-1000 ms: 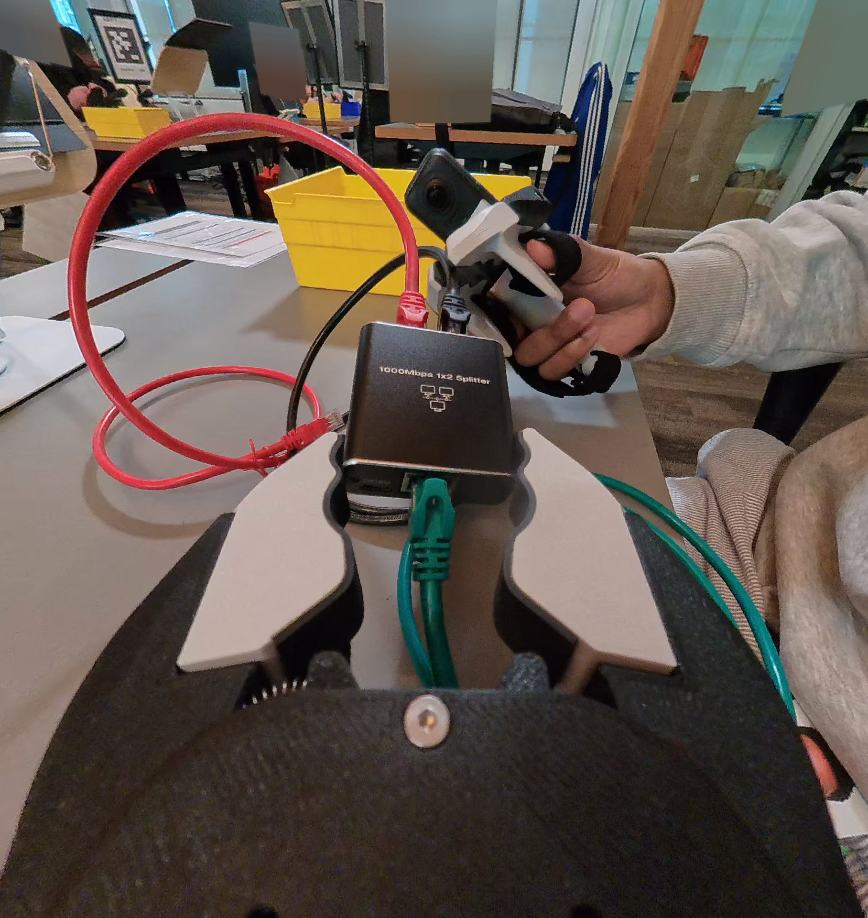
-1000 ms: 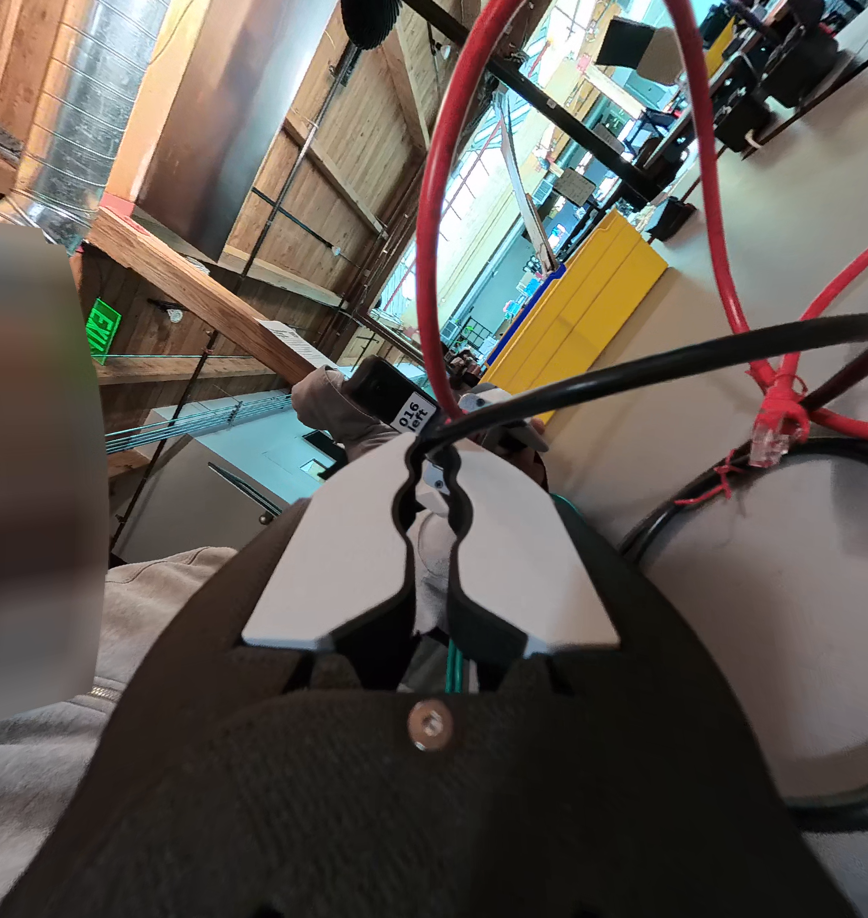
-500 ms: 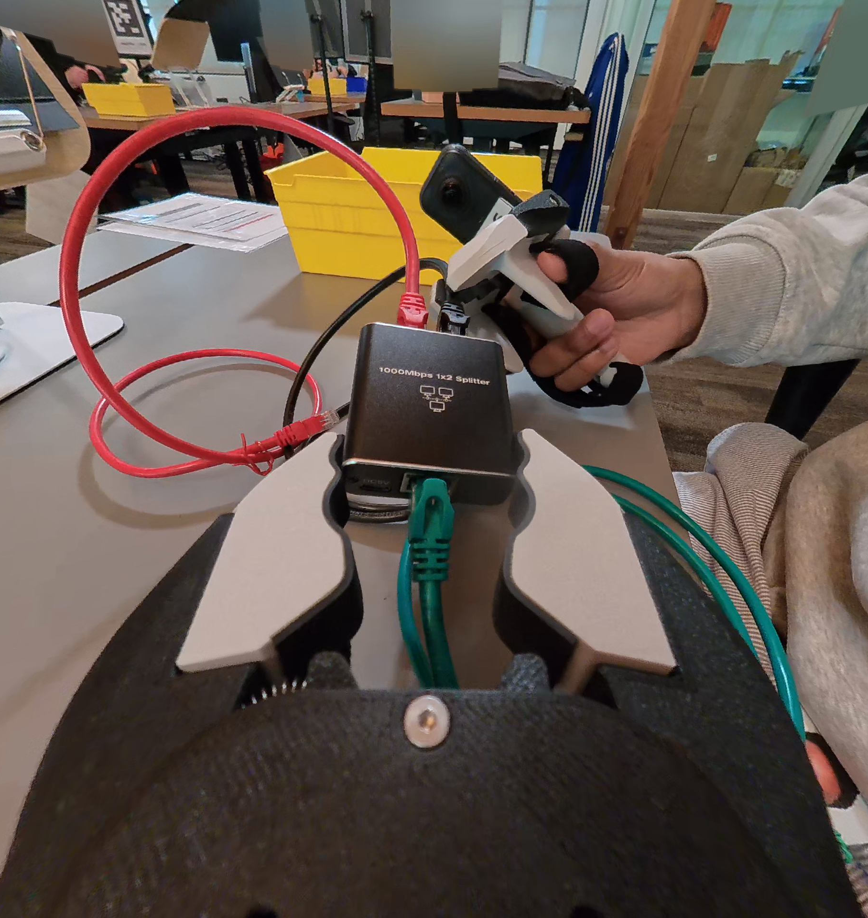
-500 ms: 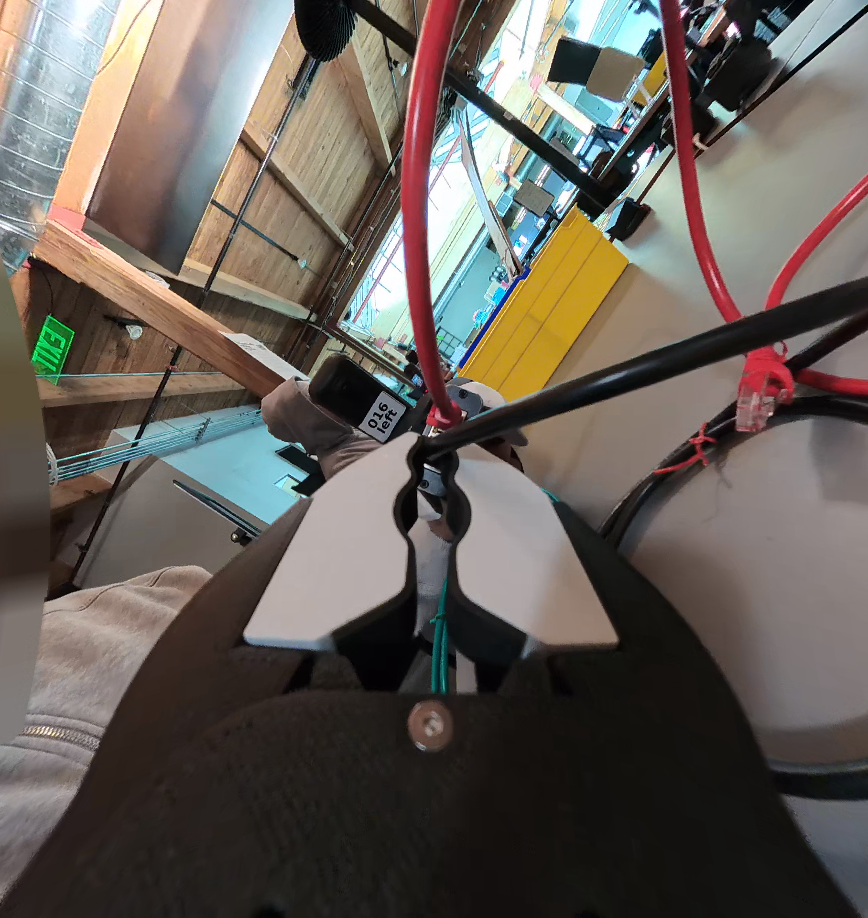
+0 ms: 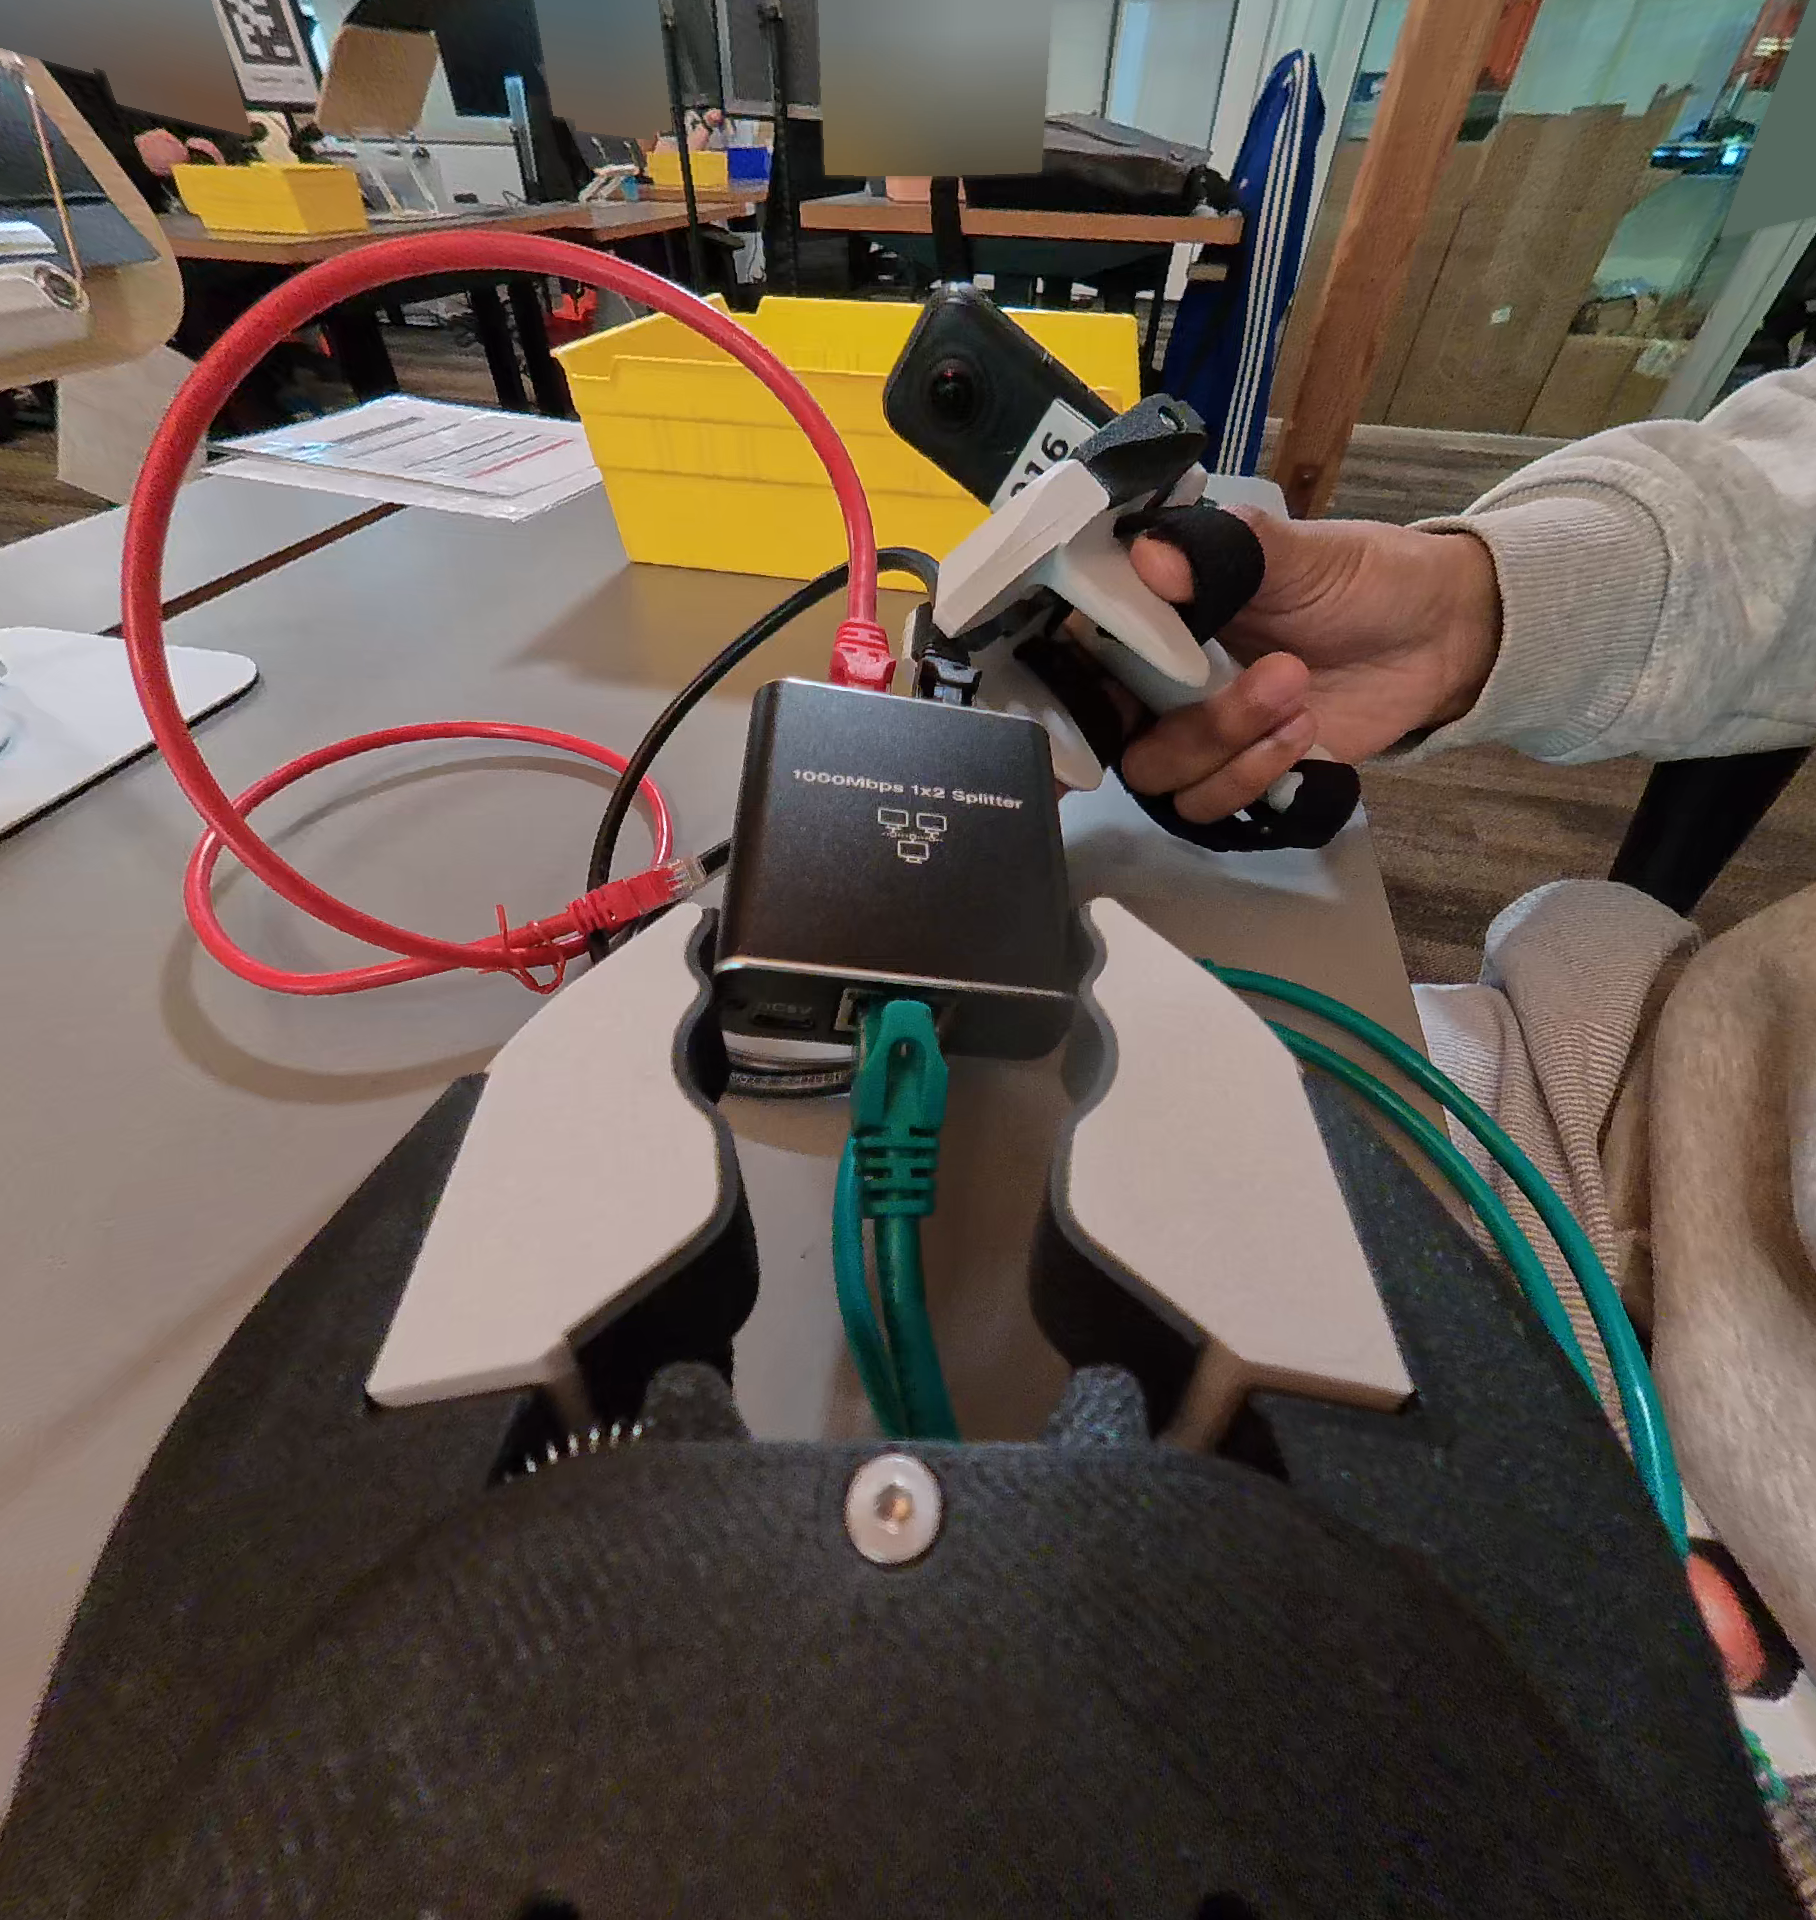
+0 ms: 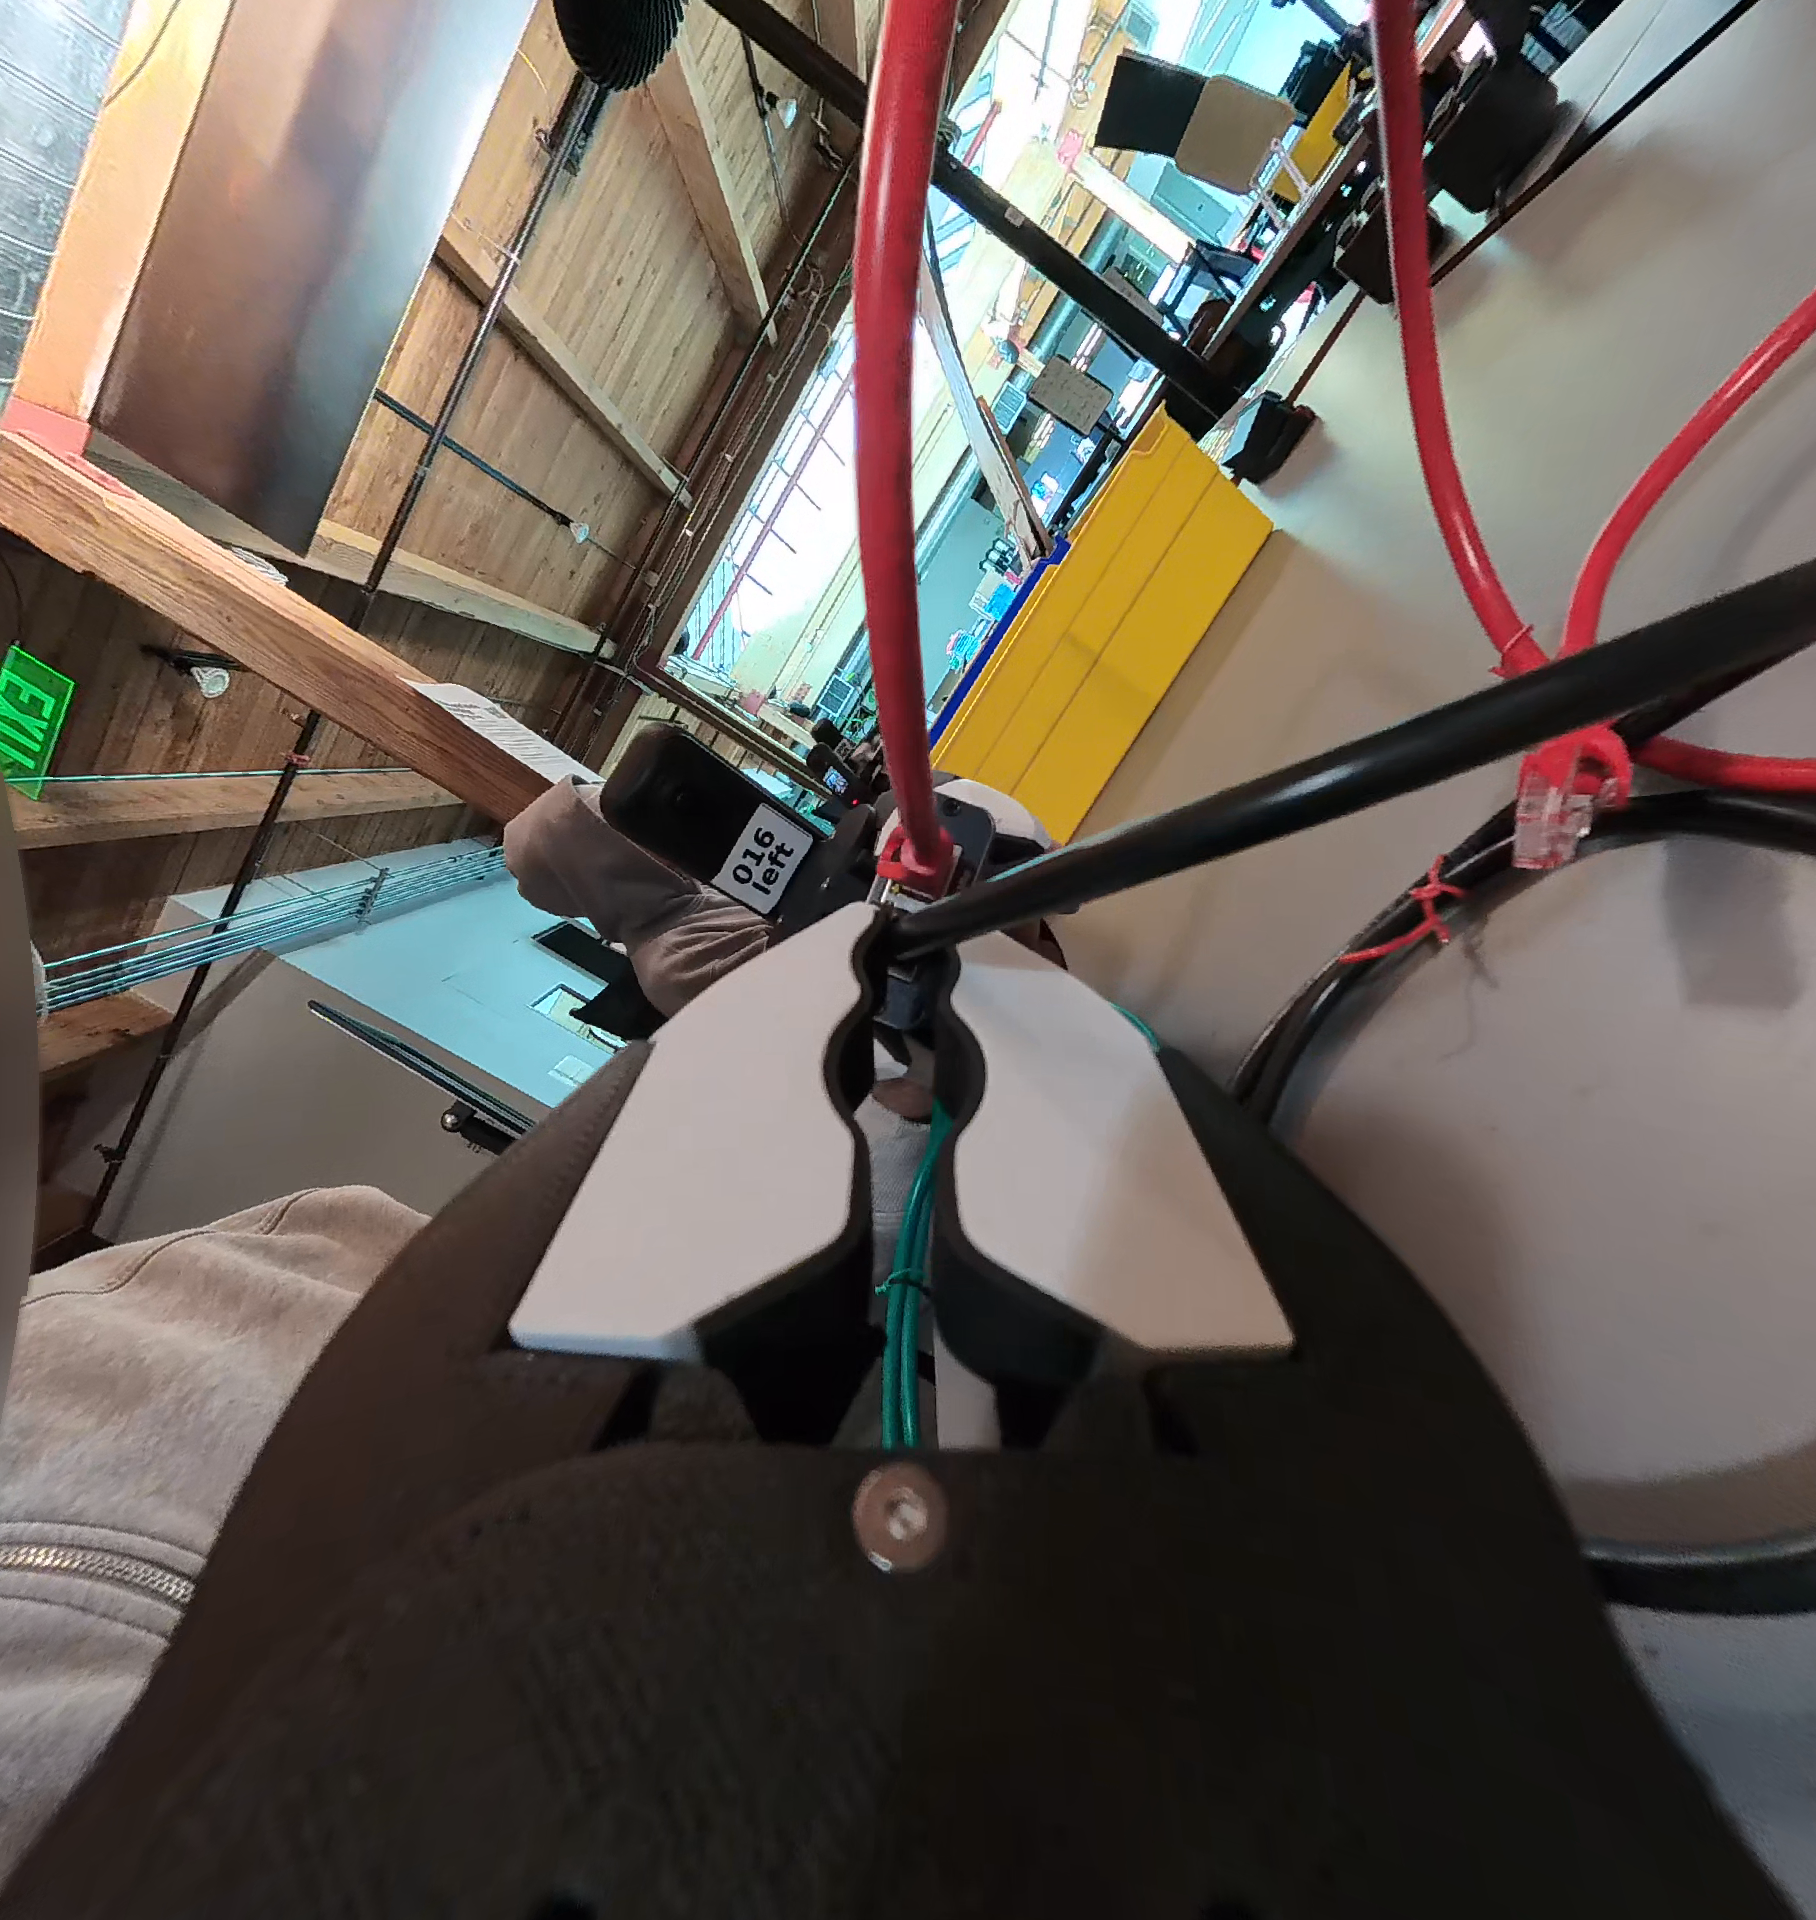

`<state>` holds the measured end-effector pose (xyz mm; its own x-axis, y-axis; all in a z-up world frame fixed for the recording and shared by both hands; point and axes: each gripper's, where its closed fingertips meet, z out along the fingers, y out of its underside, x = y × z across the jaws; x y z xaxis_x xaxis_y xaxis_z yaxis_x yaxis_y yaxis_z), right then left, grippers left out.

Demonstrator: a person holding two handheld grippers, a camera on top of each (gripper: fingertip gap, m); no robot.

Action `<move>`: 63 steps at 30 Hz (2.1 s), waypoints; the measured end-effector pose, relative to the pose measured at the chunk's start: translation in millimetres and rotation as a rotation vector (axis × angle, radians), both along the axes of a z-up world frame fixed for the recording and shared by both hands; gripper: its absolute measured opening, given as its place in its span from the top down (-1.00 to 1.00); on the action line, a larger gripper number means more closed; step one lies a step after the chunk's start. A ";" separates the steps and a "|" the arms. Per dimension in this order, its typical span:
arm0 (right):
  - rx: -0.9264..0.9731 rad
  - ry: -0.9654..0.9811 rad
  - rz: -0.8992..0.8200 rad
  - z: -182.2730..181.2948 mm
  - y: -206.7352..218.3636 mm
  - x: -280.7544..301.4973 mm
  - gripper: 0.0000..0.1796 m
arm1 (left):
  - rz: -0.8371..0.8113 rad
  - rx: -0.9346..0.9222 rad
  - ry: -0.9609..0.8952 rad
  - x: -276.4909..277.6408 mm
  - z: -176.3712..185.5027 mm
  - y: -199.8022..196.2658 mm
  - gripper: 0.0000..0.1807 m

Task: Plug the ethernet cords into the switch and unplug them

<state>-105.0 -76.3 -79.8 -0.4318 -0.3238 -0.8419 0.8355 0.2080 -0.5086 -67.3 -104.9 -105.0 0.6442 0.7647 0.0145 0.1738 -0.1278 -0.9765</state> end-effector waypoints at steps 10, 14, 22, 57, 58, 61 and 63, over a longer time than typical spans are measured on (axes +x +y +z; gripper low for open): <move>0.012 0.002 -0.007 0.5 -0.8 -0.2 0.94 | -0.008 0.032 -0.012 -1.4 1.0 0.1 0.31; 0.019 0.010 -0.005 -0.1 -0.9 0.6 0.94 | -0.010 0.028 -0.016 -1.7 0.2 0.6 0.30; 0.042 0.041 -0.016 -2.2 -1.1 1.1 0.93 | -0.004 0.014 -0.019 -2.6 -1.4 1.1 0.30; 0.120 0.034 -0.010 -15.2 1.4 1.9 0.93 | -0.022 -0.041 -0.062 -3.3 -10.7 5.6 0.31; 0.119 0.030 -0.010 -15.4 1.4 1.7 0.92 | -0.022 -0.038 -0.064 -3.4 -10.7 5.4 0.31; 0.120 0.026 -0.015 -13.4 -0.6 -1.0 0.93 | -0.014 -0.021 -0.075 -5.1 -10.6 3.5 0.31; 0.131 0.010 -0.008 -11.7 -2.0 -4.8 0.94 | 0.002 -0.031 -0.083 -7.4 -12.1 2.9 0.30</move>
